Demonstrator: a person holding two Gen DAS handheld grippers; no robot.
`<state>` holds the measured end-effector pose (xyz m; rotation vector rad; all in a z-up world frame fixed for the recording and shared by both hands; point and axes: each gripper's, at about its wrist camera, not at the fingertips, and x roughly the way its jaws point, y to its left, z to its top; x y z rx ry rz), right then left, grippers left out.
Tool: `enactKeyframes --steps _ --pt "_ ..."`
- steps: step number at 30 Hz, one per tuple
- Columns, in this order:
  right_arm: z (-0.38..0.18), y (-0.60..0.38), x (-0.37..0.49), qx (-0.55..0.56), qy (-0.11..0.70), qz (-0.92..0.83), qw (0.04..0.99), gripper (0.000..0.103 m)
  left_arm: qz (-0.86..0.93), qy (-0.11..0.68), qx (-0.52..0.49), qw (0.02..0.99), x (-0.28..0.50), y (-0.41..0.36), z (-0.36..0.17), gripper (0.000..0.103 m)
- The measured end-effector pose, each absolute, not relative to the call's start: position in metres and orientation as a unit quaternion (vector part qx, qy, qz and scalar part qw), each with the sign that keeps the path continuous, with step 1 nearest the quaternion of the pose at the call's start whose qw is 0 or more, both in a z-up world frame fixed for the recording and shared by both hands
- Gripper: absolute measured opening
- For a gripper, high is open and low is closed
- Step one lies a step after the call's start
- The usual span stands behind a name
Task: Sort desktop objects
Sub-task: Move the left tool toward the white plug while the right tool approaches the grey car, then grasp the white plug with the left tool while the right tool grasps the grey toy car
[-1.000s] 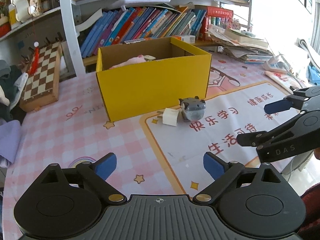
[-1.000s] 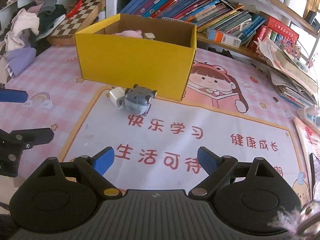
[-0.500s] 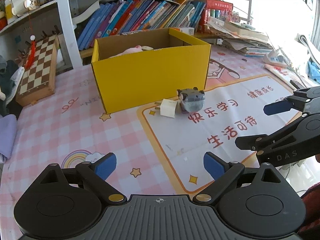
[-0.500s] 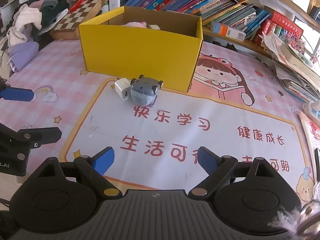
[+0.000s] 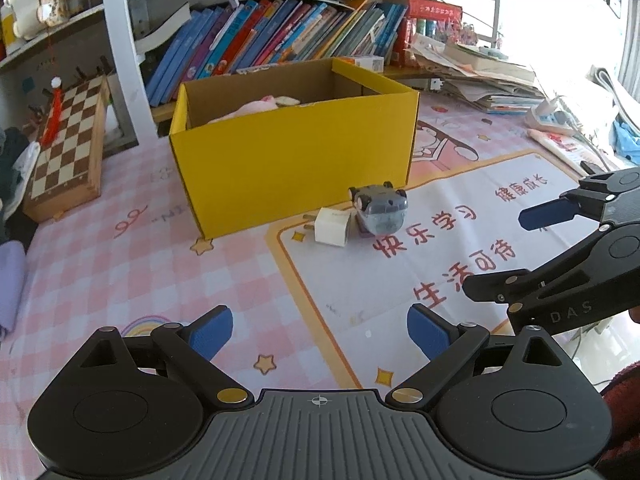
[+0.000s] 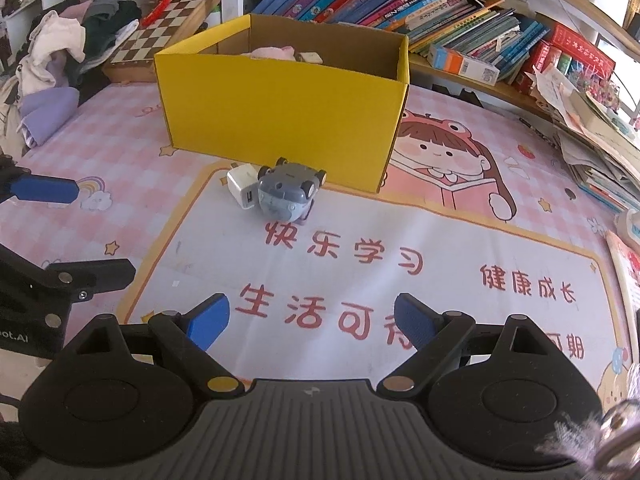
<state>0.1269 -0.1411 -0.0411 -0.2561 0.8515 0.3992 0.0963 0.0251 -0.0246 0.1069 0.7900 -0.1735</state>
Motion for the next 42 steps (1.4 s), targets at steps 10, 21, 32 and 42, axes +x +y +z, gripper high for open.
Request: enactKeyframes --steps 10,21,32,42 --pt "-0.043 -0.140 0.150 -0.127 0.415 0.206 0.877 0.087 -0.074 0.387 0.051 0.918 0.111 0.023 -0.028 0.096" --pt "-0.047 -0.131 0.177 -0.136 0.418 0.230 0.868 0.084 -0.054 0.395 0.040 0.916 0.123 0.026 -0.031 0.096" --pt "-0.053 -0.115 0.208 -0.136 0.419 0.260 0.859 0.084 -0.031 0.399 0.036 0.916 0.129 0.029 -0.030 0.096" --pt "-0.064 -0.108 0.229 -0.122 0.435 0.276 0.848 0.076 -0.023 0.409 0.047 0.911 0.134 0.023 -0.031 0.096"
